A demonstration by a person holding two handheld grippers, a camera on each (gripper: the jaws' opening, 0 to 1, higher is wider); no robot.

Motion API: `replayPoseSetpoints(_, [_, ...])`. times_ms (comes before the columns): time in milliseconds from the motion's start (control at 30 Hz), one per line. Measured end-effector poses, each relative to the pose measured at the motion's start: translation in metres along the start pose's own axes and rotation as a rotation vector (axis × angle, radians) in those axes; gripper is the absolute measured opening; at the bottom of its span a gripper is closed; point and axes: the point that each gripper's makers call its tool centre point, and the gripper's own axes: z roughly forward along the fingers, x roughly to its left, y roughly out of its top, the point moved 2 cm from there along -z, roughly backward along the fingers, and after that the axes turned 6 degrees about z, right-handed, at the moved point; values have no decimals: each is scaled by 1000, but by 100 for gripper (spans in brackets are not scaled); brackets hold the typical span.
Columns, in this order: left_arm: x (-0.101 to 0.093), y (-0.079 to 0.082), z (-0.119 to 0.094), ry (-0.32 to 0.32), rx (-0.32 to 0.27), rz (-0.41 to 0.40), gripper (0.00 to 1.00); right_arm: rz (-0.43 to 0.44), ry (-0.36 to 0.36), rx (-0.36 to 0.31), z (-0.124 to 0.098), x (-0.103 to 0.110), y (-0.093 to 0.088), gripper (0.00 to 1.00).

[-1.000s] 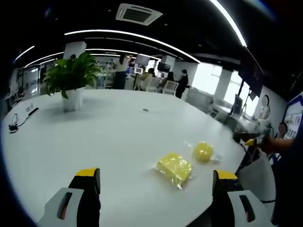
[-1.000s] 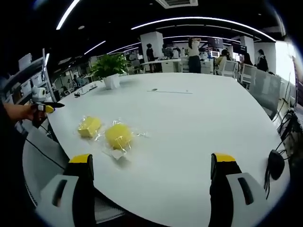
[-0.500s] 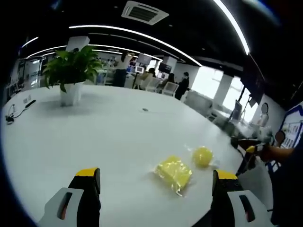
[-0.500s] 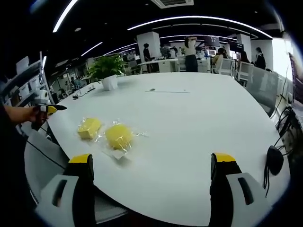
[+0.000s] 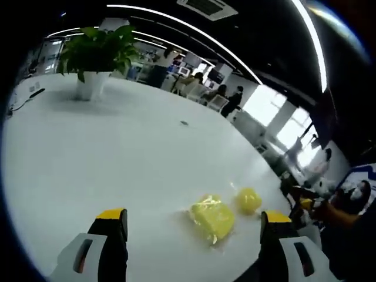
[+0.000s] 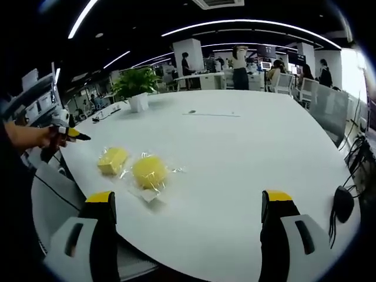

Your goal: Compare the silicone blocks by pressing each to a similar depth, holding the contact briefly, and releasing to observe deformation and rebound differences across the visible hardness samples.

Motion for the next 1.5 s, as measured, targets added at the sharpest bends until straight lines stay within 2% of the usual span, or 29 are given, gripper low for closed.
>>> replayPoseSetpoints(67, [0, -5, 5, -19, 28, -13, 91, 4, 0, 0, 1, 0, -1, 97])
replayPoseSetpoints(167, [-2, -8, 16, -58, 33, -41, 91, 11, 7, 0, 2, 2, -2, 97])
replayPoseSetpoints(367, [7, -7, 33, -89, 2, -166, 86, 8, 13, 18, 2, 3, -7, 97])
replayPoseSetpoints(600, [10, -13, 46, -97, 10, -219, 70, 16, 24, 35, 4, 4, -13, 97])
replayPoseSetpoints(900, [6, -21, 64, -147, 51, -254, 49, 18, 28, 44, 4, 3, -15, 97])
replayPoseSetpoints(1033, [7, -26, 68, -159, 72, -346, 34, 16, 35, 57, 5, 4, -18, 97])
replayPoseSetpoints(1200, [11, -32, 76, -147, 86, -382, 30, 6, 34, 64, 3, 3, -18, 97])
replayPoseSetpoints(1300, [8, -32, 80, -167, 96, -411, 19, 9, 32, 72, 1, 2, -21, 97])
replayPoseSetpoints(1333, [4, -32, 81, -191, 108, -424, 13, 11, 31, 82, 1, 1, -24, 97])
replayPoseSetpoints(1400, [-1, -36, 82, -202, 139, -402, 1, 15, 30, 87, 2, 0, -26, 97])
replayPoseSetpoints(1500, [-11, -47, 87, -211, 204, -308, 0, 23, 31, 89, 4, 0, -26, 97])
